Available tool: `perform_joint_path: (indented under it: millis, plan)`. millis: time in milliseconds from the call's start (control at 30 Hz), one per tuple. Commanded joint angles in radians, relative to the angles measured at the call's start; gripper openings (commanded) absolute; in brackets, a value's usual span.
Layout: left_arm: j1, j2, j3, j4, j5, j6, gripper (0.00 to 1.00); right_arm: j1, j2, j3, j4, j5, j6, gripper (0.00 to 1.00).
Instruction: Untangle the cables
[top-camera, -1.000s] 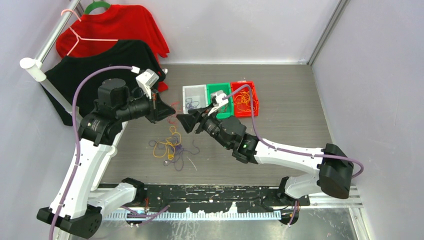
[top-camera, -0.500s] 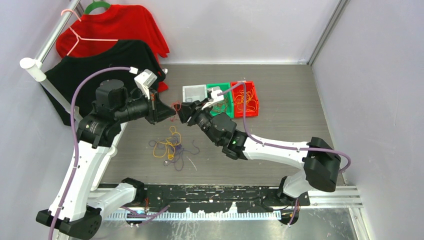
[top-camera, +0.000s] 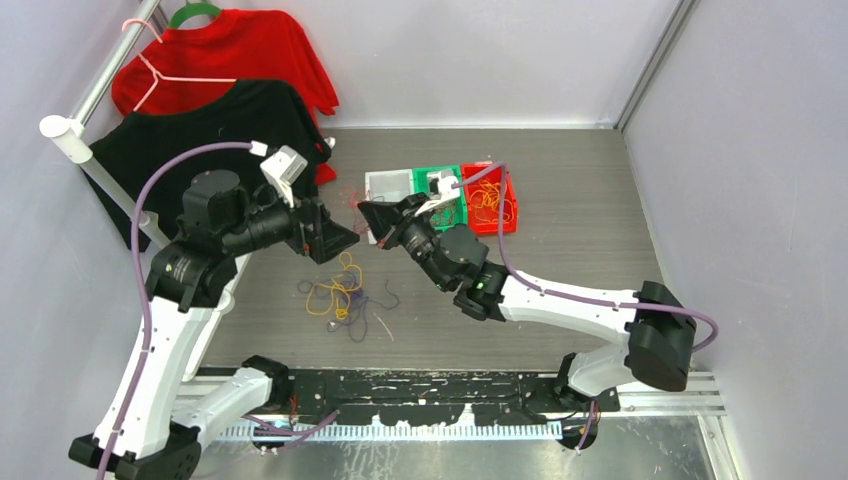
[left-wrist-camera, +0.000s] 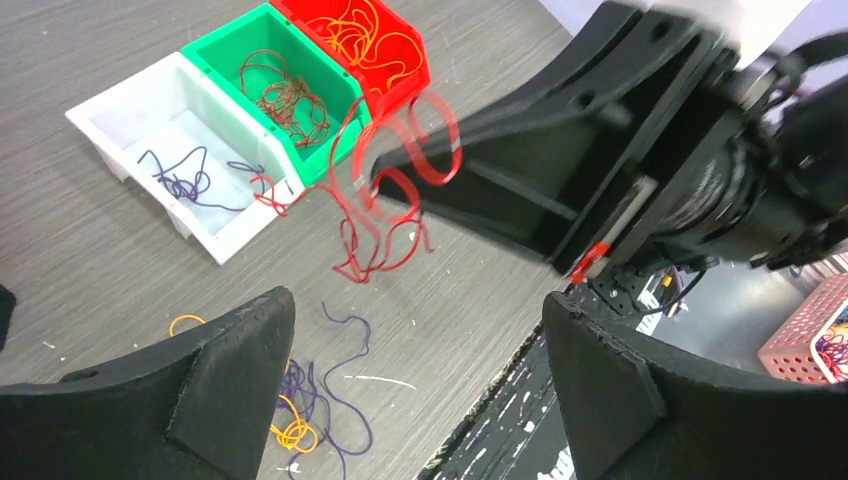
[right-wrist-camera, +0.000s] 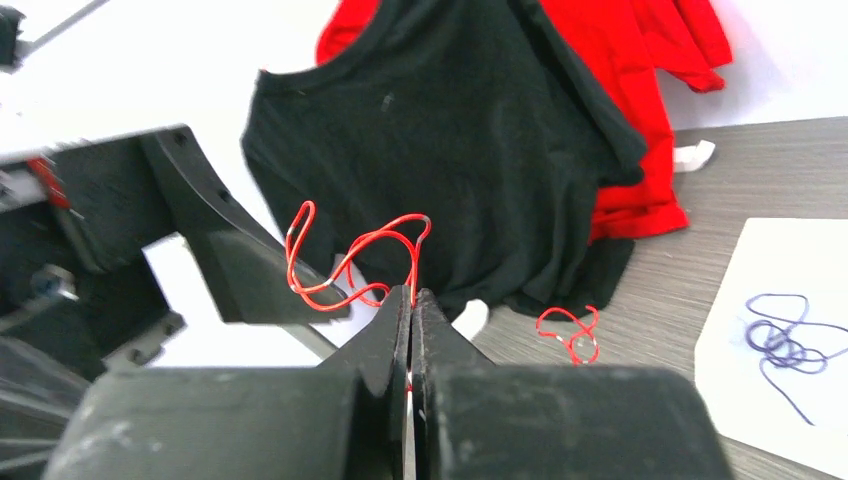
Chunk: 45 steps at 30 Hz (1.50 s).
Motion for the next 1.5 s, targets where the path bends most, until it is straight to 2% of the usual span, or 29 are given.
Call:
perform_joint_path:
  millis: [0,100,333,433,500,567,967,1067,1167,1267,1467]
  plan:
    - [0.005,-0.084,-0.084,0.117,0.021,-0.023,0.93,0.002,-0.089,0.005,0.026,-0.062,0.066,0.01]
    - [0.006,-0.105,-0.125,0.173,0.065,-0.077,0.89,0.001,-0.097,0.012,0.012,-0.199,0.132,0.01]
    - [0.005,-0.09,-0.098,0.281,0.161,-0.172,0.59,0.001,-0.104,0.038,-0.019,-0.382,0.245,0.01]
    - [0.005,-0.086,-0.099,0.299,0.221,-0.218,0.4,0.001,-0.117,0.03,-0.02,-0.391,0.25,0.01]
    - [0.006,-0.09,-0.101,0.289,0.223,-0.218,0.26,0.0,-0.132,0.022,-0.017,-0.383,0.251,0.01]
    - [0.006,-0.1,-0.102,0.273,0.205,-0.206,0.16,0.0,-0.145,0.012,-0.017,-0.374,0.246,0.01]
    - [0.006,-0.135,-0.075,0.262,0.176,-0.225,0.12,0.0,-0.257,-0.048,-0.16,-0.272,0.13,0.01]
    - [0.005,-0.139,-0.075,0.255,0.148,-0.219,0.12,0.001,-0.285,-0.052,-0.211,-0.242,0.092,0.01]
    - [0.006,-0.145,-0.072,0.234,0.069,-0.186,0.07,0.0,-0.309,-0.042,-0.281,-0.199,0.037,0.01]
    - [0.006,-0.145,-0.05,0.189,-0.055,-0.055,0.0,0.0,-0.342,-0.018,-0.387,-0.137,-0.044,0.01]
    - [0.005,-0.153,-0.05,0.155,-0.331,0.378,0.0,0.0,-0.394,0.032,-0.627,0.097,-0.204,0.01]
